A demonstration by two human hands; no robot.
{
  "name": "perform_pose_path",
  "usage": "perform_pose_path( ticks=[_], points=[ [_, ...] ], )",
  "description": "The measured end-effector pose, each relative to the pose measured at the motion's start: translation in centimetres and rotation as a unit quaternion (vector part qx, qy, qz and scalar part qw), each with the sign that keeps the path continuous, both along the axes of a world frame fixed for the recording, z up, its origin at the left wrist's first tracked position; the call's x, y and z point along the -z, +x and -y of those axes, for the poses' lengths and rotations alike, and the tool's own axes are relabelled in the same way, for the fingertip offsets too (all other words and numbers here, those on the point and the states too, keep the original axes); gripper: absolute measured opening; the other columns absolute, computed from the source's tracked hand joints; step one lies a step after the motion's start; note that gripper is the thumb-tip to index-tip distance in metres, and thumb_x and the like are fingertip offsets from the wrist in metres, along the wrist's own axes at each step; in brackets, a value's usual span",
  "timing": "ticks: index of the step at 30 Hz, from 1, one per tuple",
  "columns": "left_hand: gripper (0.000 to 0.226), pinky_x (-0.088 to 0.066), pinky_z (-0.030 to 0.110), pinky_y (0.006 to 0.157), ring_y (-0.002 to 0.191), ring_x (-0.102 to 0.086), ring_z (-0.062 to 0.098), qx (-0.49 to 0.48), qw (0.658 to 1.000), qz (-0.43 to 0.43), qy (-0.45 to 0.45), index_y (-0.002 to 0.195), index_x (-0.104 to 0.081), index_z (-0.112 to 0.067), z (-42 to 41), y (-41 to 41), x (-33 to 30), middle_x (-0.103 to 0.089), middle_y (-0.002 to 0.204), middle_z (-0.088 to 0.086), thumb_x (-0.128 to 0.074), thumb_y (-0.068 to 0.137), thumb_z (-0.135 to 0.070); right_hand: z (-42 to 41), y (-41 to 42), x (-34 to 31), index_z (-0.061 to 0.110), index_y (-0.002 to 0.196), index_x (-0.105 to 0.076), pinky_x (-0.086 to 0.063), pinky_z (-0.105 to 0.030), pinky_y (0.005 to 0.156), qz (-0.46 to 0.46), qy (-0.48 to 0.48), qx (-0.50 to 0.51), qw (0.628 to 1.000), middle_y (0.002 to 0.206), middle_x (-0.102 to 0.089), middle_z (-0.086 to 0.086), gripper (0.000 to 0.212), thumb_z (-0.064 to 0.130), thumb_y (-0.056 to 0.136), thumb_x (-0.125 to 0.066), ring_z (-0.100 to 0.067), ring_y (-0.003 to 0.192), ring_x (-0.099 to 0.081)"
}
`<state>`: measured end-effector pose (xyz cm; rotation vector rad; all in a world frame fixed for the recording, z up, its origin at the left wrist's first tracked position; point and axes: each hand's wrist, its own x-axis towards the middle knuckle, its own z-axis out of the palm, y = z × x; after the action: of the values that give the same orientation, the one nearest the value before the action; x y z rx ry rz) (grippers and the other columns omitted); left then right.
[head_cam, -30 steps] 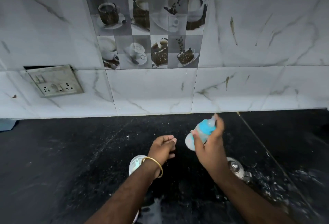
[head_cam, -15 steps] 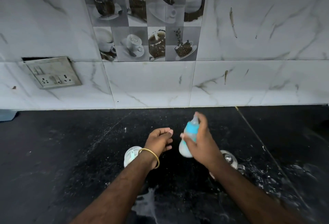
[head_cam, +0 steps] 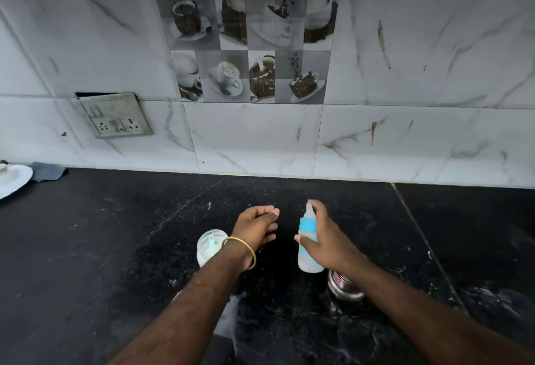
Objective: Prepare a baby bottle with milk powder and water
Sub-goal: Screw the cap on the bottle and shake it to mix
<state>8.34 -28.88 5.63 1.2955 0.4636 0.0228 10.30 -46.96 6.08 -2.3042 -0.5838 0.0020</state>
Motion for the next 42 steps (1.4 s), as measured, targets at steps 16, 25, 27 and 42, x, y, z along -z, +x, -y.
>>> perform_pose_path(
  ticks=[16,25,27,42],
  points=[
    [0.008,-0.056,0.031,0.075,0.095,-0.066,0.022,-0.048,0.999,0.021,0.000,0.095,-0.071,-0.019,0.5,-1.6,-0.2,-0.071,0.096,0.003,-0.067,0.091,-0.014,-0.8,0.2,-1.3,0.028,0.150,-0.014,-0.045,-0.032,0.104,0.137,0.156,0.022,0.978,0.149,-0.041,-0.012,0.075,0.036,0.092,-0.061,-0.019,0.124,-0.052],
    [0.056,-0.053,0.024,0.088,0.116,-0.062,0.012,0.174,0.967,0.048,0.182,0.115,-0.060,-0.026,-0.5,-1.1,0.8,-0.066,0.122,-0.003,-0.072,0.071,0.005,-3.0,0.2,1.4,0.024,0.147,-0.022,-0.051,-0.044,0.097,-0.095,0.163,0.122,0.974,0.134,-0.053,-0.012,0.076,0.023,0.089,-0.071,-0.024,0.111,-0.060],
    [0.073,-0.054,0.023,0.092,0.111,-0.065,0.009,0.210,0.957,0.068,0.190,0.119,-0.059,-0.031,-0.1,-1.1,1.2,-0.069,0.118,-0.006,-0.087,0.054,-0.013,-4.0,-0.1,0.6,0.027,0.142,-0.026,-0.054,-0.045,0.093,-0.077,0.187,0.162,0.966,0.129,-0.057,-0.008,0.073,0.031,0.087,-0.074,-0.023,0.107,-0.063],
    [0.085,-0.063,0.037,0.075,0.104,-0.069,0.017,0.187,0.978,0.055,0.071,0.121,-0.058,-0.026,-2.1,0.1,0.8,-0.067,0.120,-0.006,-0.095,0.046,-0.017,-5.6,0.8,-3.7,0.043,0.145,-0.016,-0.053,-0.037,0.094,0.084,0.158,0.119,0.977,0.133,-0.055,-0.003,0.086,0.031,0.084,-0.076,-0.017,0.108,-0.062]
  ],
)
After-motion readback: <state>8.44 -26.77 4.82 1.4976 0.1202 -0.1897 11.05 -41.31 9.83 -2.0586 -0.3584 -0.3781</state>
